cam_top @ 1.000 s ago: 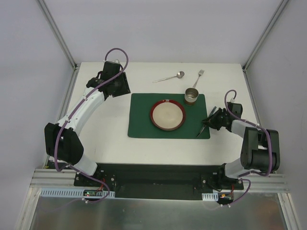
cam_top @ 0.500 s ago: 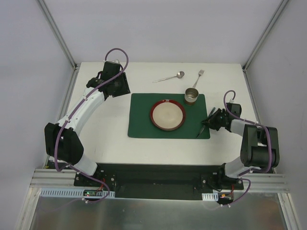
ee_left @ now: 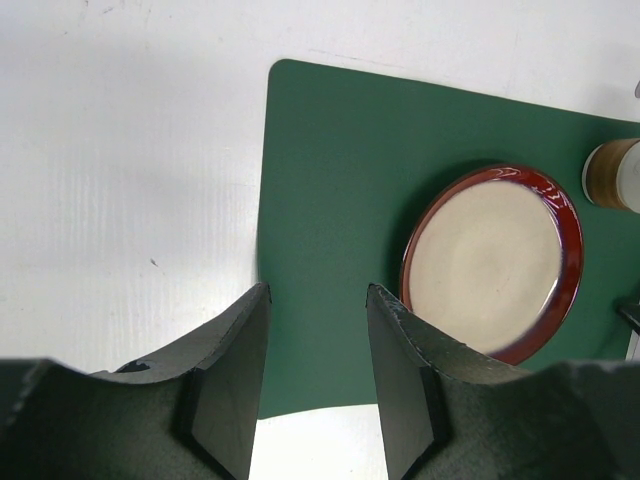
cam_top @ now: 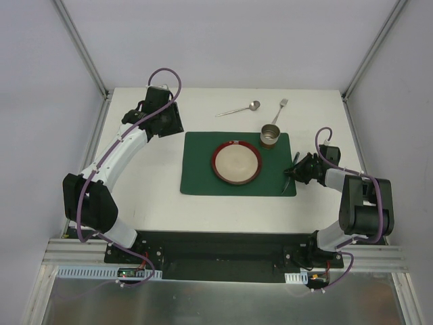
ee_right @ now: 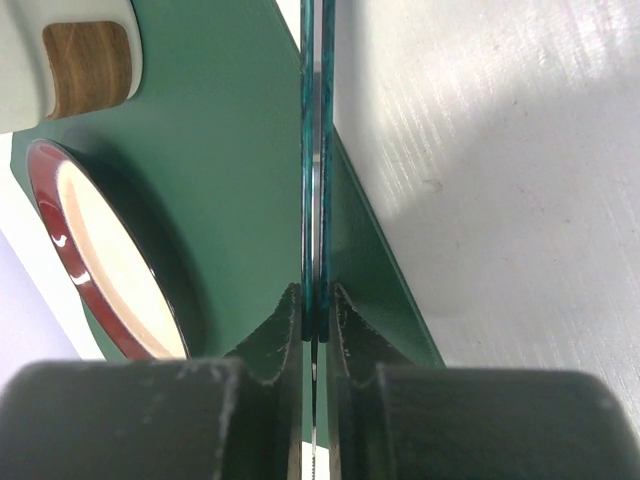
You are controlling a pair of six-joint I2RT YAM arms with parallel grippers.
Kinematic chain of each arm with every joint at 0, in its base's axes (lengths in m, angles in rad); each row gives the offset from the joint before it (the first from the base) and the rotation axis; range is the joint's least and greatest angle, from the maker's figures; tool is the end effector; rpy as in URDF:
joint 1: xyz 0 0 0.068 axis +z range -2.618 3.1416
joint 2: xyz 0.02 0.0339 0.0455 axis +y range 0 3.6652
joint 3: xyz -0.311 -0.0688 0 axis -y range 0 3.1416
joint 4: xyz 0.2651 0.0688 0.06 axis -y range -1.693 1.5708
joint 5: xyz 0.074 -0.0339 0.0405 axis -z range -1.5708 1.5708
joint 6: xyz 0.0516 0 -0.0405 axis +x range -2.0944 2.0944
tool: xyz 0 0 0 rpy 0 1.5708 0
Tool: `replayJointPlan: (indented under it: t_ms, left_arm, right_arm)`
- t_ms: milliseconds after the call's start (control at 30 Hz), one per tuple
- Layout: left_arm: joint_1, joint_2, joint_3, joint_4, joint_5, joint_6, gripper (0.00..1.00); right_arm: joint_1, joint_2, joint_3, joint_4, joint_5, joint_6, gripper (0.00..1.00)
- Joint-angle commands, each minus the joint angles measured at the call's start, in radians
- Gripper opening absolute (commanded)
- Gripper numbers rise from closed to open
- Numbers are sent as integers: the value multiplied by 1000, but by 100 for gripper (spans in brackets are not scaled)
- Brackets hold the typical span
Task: Set the dinner table for one person
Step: Place the knife on the napkin.
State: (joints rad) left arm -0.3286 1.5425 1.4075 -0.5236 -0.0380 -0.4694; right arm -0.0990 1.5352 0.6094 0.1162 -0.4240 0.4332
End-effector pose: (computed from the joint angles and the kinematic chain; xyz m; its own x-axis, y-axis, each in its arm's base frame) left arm 0.3615 -0.1212 0.3713 -0.6496 -0.2561 -0.7158 0.0002 0.9415 -0.3370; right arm 0.3004 -0.0085 0.1609 -0.7346 0.4575 -0.5010 0.1279 0.8186 0.5599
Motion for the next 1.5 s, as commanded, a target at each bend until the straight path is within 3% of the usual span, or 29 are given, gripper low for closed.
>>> replayJointPlan:
  t_ms: [0, 67, 233, 400, 600, 767, 900, 1033, 1067, 1100, 1133, 1467]
  left_arm:
    - [-10, -24, -10, -10, -33, 18, 42]
    - [-10, -27, -10, -10, -31, 18, 42]
    - [-10, -27, -13, -12, -36, 18, 42]
    - [-10, -25, -16, -12, -36, 20, 42]
    - [-10, -25, -15, -10, -36, 18, 41]
    - [-10, -24, -15, -10, -34, 17, 41]
    - [-10, -22, -15, -10, -34, 17, 41]
    - [-10, -21, -13, -10, -33, 17, 41]
    - [-10, -21, -12, -10, -33, 17, 41]
    - [-10, -21, -13, -10, -34, 17, 41]
    - [-10, -21, -15, -10, -34, 17, 41]
    - [-10, -19, -13, -10, -33, 15, 41]
  right_arm:
    - [7, 9, 4, 25, 21, -2, 4]
    - [7, 9, 3, 28, 22, -2, 12]
    - [7, 6, 0, 26, 25, -2, 21]
    - [7, 5, -3, 26, 28, -4, 24]
    - [5, -3, -10, 34, 37, -7, 1]
    - [5, -4, -13, 37, 37, -8, 1]
    - [5, -1, -8, 33, 34, -11, 24]
    - [5, 2, -7, 30, 36, -10, 27]
    - [5, 2, -7, 28, 36, -10, 26]
    - [5, 0, -7, 31, 37, -10, 6]
    - [5, -3, -10, 28, 42, -7, 1]
    - [5, 0, -10, 40, 34, -8, 1]
